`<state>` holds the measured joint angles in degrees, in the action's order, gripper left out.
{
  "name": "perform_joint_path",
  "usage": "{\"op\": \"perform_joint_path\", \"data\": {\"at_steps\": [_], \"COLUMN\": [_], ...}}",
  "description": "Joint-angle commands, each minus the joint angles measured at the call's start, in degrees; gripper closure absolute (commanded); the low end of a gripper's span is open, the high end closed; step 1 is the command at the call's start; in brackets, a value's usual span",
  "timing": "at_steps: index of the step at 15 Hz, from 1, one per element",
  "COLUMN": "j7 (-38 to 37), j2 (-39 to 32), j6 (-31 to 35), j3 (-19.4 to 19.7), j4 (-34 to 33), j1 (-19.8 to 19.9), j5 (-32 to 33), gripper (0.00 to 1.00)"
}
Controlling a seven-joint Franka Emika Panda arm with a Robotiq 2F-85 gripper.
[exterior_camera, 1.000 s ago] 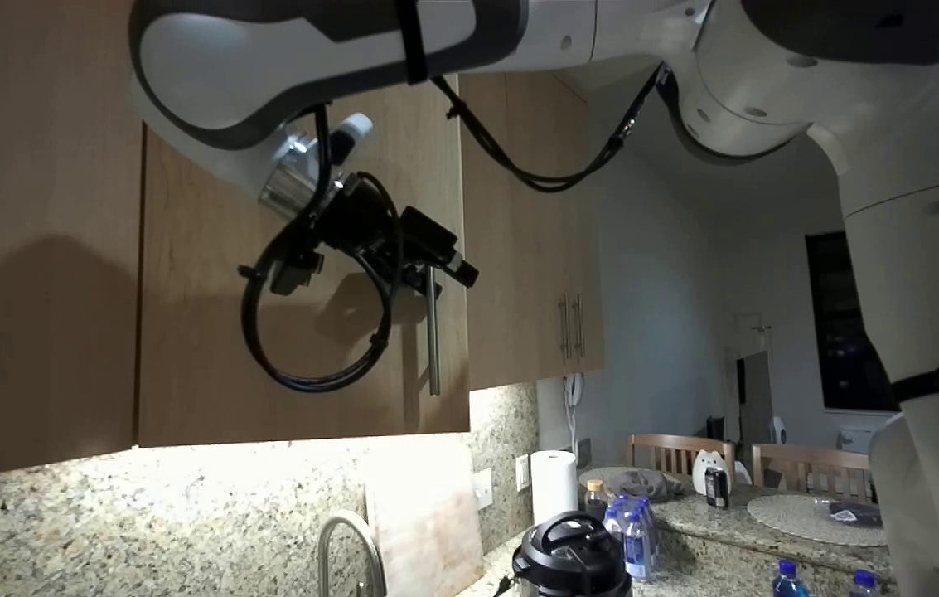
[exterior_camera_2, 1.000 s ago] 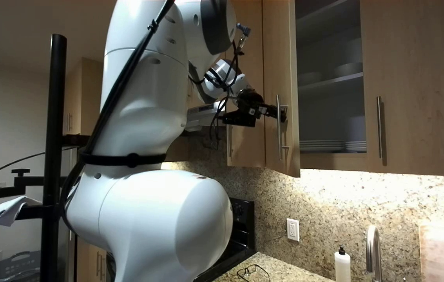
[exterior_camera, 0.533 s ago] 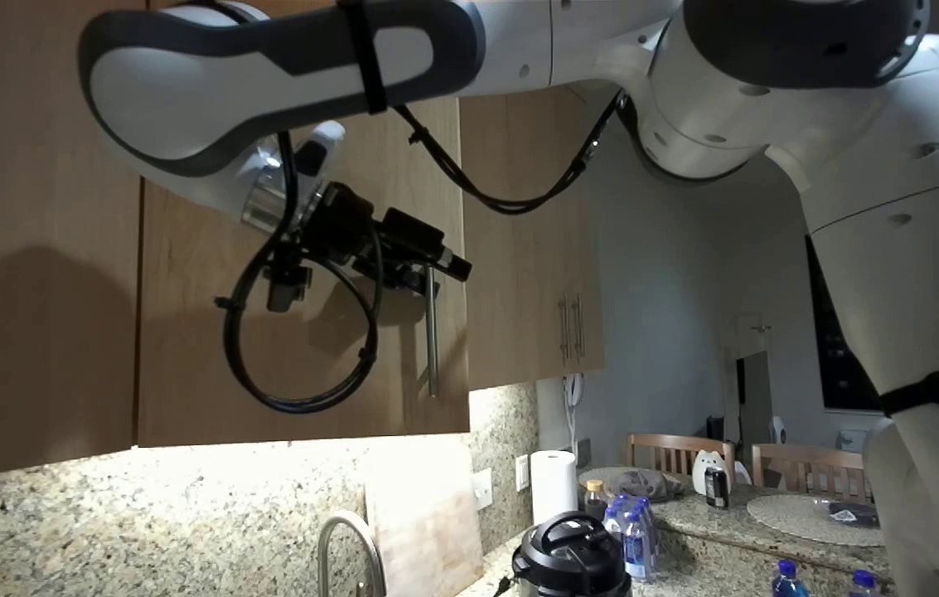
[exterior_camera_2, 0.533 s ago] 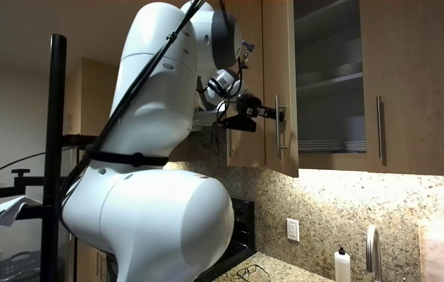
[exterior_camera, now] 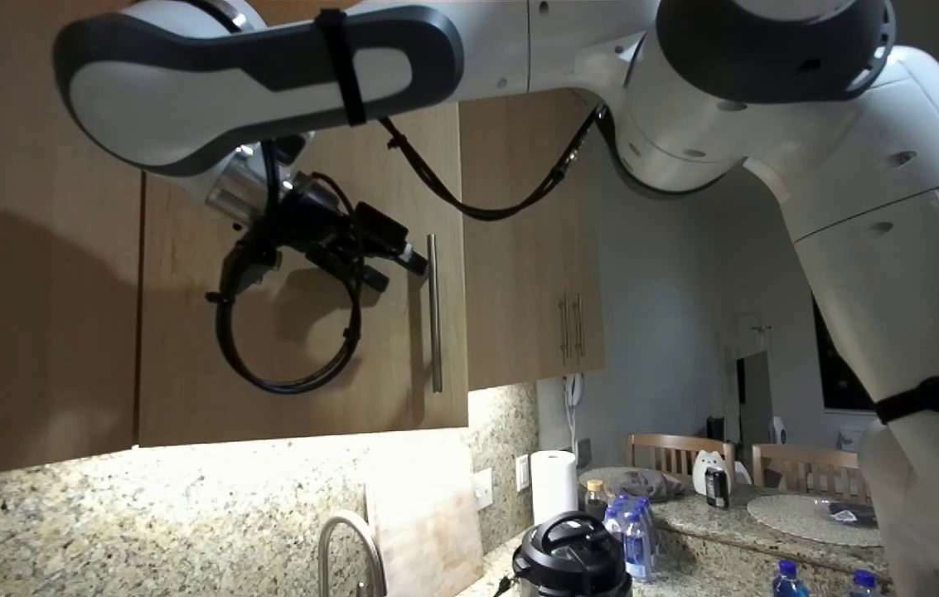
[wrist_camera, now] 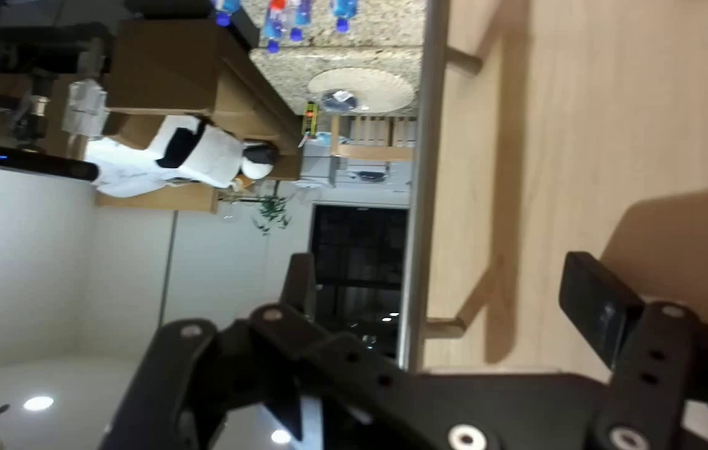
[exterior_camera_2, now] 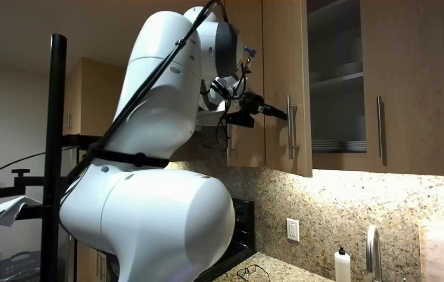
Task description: Open the cupboard door
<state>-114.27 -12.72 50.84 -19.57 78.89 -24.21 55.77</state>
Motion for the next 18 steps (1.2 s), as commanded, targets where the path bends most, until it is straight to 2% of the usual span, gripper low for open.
{"op": "perform_joint_path", "data": {"at_steps": [1, 6, 13, 15, 18], "j7": [8.12, 16.24, 19.24, 23.23, 33.32], "j2": [0.9, 6.72, 22.01, 27.63, 36.86], "j6": [8.35, 17.91, 26.33, 29.3, 35.16], "j3": [0.19, -0.8, 1.55, 3.08, 6.66], "j4": [-1.53, 3.71, 17.03, 21.7, 28.9], "j1": [0.15, 1.97, 4.2, 5.45, 7.02], "j5": [1.04, -4.04, -14.33, -17.21, -21.63], "gripper": [0.0, 0.0, 0.0, 0.0, 0.0]}}
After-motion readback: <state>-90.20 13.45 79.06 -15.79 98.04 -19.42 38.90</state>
